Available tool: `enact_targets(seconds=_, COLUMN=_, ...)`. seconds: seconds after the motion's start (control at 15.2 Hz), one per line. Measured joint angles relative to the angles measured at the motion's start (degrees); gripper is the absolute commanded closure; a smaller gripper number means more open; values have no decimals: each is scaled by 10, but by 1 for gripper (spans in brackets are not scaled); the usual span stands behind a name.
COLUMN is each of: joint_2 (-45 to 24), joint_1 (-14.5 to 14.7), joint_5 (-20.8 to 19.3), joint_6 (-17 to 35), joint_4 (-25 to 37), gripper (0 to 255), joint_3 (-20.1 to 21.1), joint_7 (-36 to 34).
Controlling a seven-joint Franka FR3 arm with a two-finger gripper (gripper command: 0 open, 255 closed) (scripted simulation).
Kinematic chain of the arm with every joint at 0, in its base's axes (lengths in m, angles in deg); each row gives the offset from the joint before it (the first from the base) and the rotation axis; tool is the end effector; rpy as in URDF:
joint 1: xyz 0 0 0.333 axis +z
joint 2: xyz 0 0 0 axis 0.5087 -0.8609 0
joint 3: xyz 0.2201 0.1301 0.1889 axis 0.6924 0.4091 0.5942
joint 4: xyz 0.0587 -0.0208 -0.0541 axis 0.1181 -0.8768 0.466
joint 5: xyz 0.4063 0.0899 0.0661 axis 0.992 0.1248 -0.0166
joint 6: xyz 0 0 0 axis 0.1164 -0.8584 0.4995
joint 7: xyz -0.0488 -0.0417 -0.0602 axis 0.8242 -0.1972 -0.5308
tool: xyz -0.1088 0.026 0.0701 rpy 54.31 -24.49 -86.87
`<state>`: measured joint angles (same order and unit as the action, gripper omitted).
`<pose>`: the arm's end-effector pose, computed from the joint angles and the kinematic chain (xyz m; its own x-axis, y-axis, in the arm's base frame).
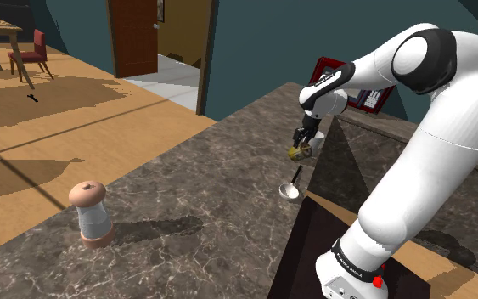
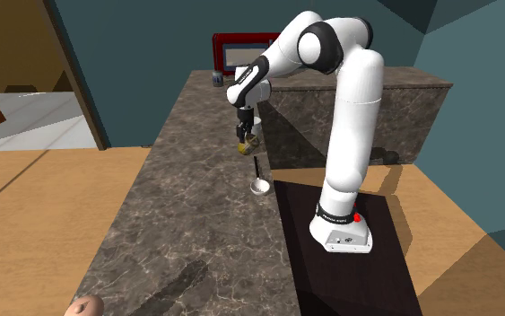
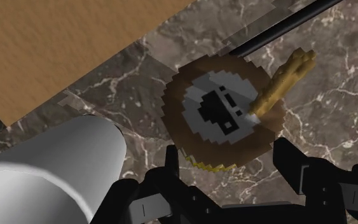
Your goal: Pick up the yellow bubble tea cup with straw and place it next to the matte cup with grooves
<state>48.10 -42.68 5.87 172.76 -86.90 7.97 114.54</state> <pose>0.4245 -0.3497 0.2786 0.9826 -0.1850 0.0178 -0.1852 -0.9827 0.0087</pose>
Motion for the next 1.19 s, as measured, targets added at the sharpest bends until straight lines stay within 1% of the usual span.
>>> enact_targets(seconds=0.07, joint_2=0, joint_1=0, joint_5=0, joint_6=0, joint_4=0, gripper=0, joint_3=0, joint_7=0)
enact_targets(seconds=0.46, joint_2=-2, joint_1=-1, joint_5=0, joint_6=0, joint_4=-1, gripper=0, joint_3=0, joint_7=1)
enact_targets(seconds=0.79, joint_2=46, joint_1=3, joint_5=-32, joint_6=-63, joint_4=21, gripper=0, joint_3=-4, joint_7=-21)
enact_targets(seconds=1.19, joint_2=50, joint_1=4, joint_5=-34, joint_6=-70, joint_4=24, gripper=0, joint_3=-3, joint_7=-24)
